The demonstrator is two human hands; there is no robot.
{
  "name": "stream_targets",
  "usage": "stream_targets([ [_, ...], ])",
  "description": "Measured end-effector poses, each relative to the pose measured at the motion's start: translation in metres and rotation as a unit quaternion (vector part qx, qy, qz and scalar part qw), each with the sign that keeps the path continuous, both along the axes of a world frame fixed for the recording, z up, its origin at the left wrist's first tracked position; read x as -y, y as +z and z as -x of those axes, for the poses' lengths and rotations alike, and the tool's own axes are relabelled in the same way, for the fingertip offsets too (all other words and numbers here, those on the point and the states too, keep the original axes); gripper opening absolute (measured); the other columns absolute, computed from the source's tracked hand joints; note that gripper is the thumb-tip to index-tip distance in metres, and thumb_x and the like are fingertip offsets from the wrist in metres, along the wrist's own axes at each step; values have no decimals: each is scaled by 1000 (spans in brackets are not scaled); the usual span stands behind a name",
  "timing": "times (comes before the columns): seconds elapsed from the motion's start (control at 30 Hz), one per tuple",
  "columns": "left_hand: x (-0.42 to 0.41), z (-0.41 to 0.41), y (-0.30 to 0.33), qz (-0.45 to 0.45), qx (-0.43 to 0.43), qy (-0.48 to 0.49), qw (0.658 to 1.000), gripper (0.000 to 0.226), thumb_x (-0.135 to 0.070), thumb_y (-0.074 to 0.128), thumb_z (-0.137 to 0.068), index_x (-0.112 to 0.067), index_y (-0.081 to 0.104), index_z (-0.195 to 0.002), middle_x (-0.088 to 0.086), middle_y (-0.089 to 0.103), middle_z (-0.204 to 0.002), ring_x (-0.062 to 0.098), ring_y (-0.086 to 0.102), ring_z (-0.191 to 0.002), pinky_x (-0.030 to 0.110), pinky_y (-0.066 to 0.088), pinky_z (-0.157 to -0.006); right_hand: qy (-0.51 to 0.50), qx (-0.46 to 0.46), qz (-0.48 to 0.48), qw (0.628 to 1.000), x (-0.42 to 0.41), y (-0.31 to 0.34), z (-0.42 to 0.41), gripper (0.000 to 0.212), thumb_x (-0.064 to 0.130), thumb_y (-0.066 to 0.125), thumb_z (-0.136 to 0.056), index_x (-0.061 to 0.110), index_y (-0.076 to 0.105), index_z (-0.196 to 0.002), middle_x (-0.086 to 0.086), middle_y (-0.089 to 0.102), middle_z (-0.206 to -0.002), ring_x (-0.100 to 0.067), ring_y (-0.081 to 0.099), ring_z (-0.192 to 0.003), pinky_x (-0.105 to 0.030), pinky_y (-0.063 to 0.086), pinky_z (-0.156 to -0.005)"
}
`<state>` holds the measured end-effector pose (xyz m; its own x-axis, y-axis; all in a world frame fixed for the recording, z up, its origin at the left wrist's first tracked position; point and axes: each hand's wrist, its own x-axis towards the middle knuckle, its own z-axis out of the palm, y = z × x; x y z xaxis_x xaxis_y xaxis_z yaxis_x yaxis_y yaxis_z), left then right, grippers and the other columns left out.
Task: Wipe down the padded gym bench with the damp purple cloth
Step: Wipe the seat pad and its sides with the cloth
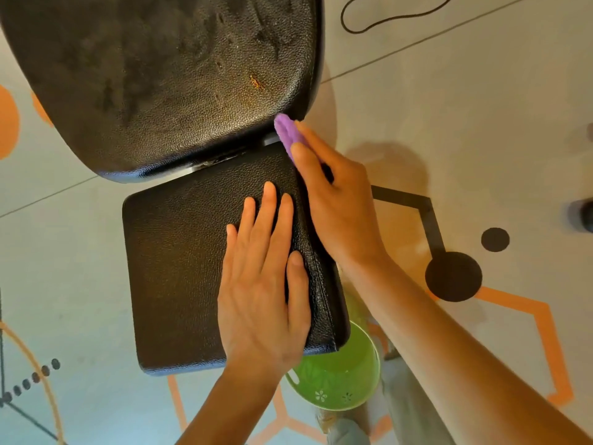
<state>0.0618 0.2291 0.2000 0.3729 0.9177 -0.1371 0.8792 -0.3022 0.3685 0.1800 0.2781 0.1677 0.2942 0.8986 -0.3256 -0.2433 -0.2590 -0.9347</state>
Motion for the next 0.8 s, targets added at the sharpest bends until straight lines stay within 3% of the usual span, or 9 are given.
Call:
stream_targets([
  [0.07,0,1,0,-1,10,-6,1000,52,-25,28,-101,-19,27,-154,-3,21,-164,13,9,-154,36,7,-126,3,-1,10,1000,53,8,10,38,19,47,-101,17,50,-139,12,52,-141,3,45,-132,-16,38,-108],
  [0.17,0,2,0,2,17,-8,1000,52,-24,30,-102,-19,30,-154,-4,20,-164,12,8,-154,36,6,-126,-36,53,-10,998,134,34,28,38,20,56,-96,23,54,-134,18,51,-142,6,46,-129,-6,41,-98],
  [0.33,0,3,0,-6,51,7,999,53,-26,27,-102,-18,30,-154,-3,20,-164,15,8,-154,35,4,-126,-13,4,10,1000,52,8,9,36,18,46,-101,20,53,-136,12,58,-135,3,49,-128,-23,38,-111],
  [0.43,0,4,4,-6,112,22,993,50,-21,30,-104,-16,29,-153,-2,19,-164,15,7,-154,32,0,-126,-28,30,-9,999,69,12,15,37,19,44,-102,21,51,-138,16,58,-134,9,50,-123,-19,39,-109],
  [0.53,5,21,12,-12,136,4,991,49,-20,33,-105,-17,29,-153,-3,17,-165,15,4,-154,25,-6,-123,-64,-13,-17,998,155,34,44,39,6,43,-100,18,49,-137,27,59,-127,14,58,-107,-5,44,-92],
  [0.6,16,47,14,-36,104,-29,994,48,-25,32,-105,-20,29,-153,-5,16,-165,14,2,-154,22,-8,-122,-81,32,-21,996,183,39,58,42,1,42,-98,19,47,-136,37,59,-118,17,57,-107,1,42,-86],
  [0.67,32,81,14,-59,67,-51,995,49,-29,28,-105,-21,30,-153,-5,17,-164,13,3,-154,24,-8,-123,-79,90,-16,993,167,33,53,38,7,42,-100,18,52,-135,32,61,-120,14,62,-96,-2,45,-83],
  [0.73,48,114,10,-76,44,-57,995,49,-31,28,-105,-20,31,-153,-2,21,-164,16,6,-154,31,-4,-125,-76,151,-24,985,141,28,48,34,17,41,-103,22,56,-133,22,64,-123,8,60,-71,-10,48,-76],
  [0.8,56,134,3,-85,13,-58,995,51,-35,24,-105,-20,29,-154,-1,21,-164,19,6,-154,32,-5,-125,-85,193,-28,977,139,21,50,33,24,43,-102,28,56,-132,17,62,-127,3,55,-73,-21,50,-80],
])
